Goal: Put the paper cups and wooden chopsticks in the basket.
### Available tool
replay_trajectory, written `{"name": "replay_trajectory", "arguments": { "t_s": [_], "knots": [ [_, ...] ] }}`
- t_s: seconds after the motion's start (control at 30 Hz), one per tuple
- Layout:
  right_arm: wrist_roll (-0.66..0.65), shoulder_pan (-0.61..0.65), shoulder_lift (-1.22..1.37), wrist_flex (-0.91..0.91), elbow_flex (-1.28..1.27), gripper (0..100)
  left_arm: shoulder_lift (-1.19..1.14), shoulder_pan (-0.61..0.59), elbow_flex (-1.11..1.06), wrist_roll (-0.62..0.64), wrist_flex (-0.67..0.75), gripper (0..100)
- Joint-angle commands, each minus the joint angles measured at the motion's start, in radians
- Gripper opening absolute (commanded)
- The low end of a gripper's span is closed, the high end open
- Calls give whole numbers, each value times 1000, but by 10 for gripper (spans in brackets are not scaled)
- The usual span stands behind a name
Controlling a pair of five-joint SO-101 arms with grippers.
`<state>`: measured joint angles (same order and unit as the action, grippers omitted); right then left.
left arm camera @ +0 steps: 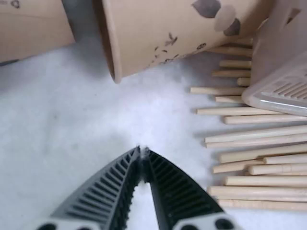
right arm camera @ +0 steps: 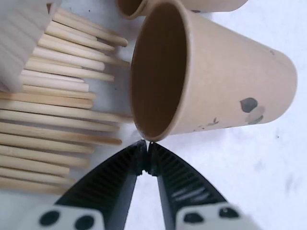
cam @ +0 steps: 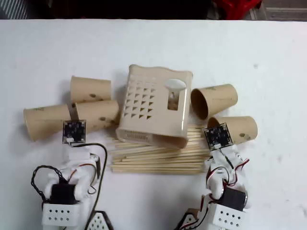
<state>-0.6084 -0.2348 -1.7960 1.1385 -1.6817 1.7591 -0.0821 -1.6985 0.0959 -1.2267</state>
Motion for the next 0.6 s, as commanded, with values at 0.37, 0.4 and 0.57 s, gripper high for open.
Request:
{"name": "replay_trajectory", "arguments": {
  "t_s": [0.37, 0.4, 0.57],
  "knots": [
    [5, 7, -5, 64, -9, 21, 10, -7, 2, 6, -6, 33],
    [2, 7, -5, 62, -9, 21, 10, -7, 2, 6, -6, 33],
    [0, -4, -7, -45, -3, 21, 10, -7, 2, 6, -6, 33]
  ]
}}
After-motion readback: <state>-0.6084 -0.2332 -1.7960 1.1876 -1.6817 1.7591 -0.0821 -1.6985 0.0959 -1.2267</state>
